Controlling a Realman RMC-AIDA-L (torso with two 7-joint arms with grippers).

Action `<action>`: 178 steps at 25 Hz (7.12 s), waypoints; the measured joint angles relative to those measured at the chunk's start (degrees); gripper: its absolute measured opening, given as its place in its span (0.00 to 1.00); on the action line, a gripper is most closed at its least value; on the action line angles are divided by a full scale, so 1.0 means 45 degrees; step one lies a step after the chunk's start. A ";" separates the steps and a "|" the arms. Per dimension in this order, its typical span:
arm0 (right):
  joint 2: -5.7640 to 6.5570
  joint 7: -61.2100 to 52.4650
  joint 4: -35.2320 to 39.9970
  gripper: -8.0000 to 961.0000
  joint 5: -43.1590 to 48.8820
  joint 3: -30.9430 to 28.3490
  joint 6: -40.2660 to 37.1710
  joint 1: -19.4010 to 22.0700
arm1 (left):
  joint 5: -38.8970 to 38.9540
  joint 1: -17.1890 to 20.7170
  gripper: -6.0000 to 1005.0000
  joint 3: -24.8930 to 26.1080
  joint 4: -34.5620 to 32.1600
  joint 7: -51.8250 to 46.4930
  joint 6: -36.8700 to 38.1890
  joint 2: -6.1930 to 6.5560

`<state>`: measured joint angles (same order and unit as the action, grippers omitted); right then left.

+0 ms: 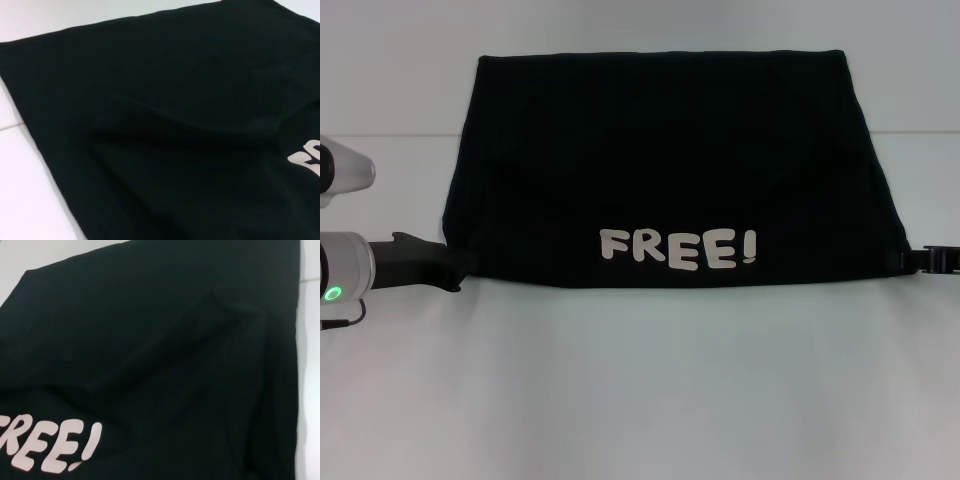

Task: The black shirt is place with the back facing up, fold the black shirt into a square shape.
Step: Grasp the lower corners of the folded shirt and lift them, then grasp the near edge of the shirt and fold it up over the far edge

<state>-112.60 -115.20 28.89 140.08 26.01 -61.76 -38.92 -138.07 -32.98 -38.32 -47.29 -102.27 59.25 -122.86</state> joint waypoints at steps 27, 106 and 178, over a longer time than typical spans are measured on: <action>0.0362 0.1366 0.1618 0.01 -0.1268 -0.0176 -0.3700 0.1922 | -0.0019 0.1011 0.01 0.0078 -0.2609 -0.1735 0.4453 -0.0182; 0.1117 0.1002 -0.0565 0.04 -0.1260 0.0423 0.3162 -0.1803 | -0.0567 -0.4454 0.01 0.1134 0.3590 -0.2020 -0.3413 0.1680; 0.0542 0.1576 0.0979 0.64 -0.3291 0.0565 -0.0530 -0.1031 | 0.1685 -0.2178 0.68 0.1269 -0.0148 -0.4094 0.1951 0.0653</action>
<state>-110.16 -108.11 33.30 125.27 28.55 -64.14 -43.56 -130.49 -42.78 -32.61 -47.95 -120.69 68.03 -119.92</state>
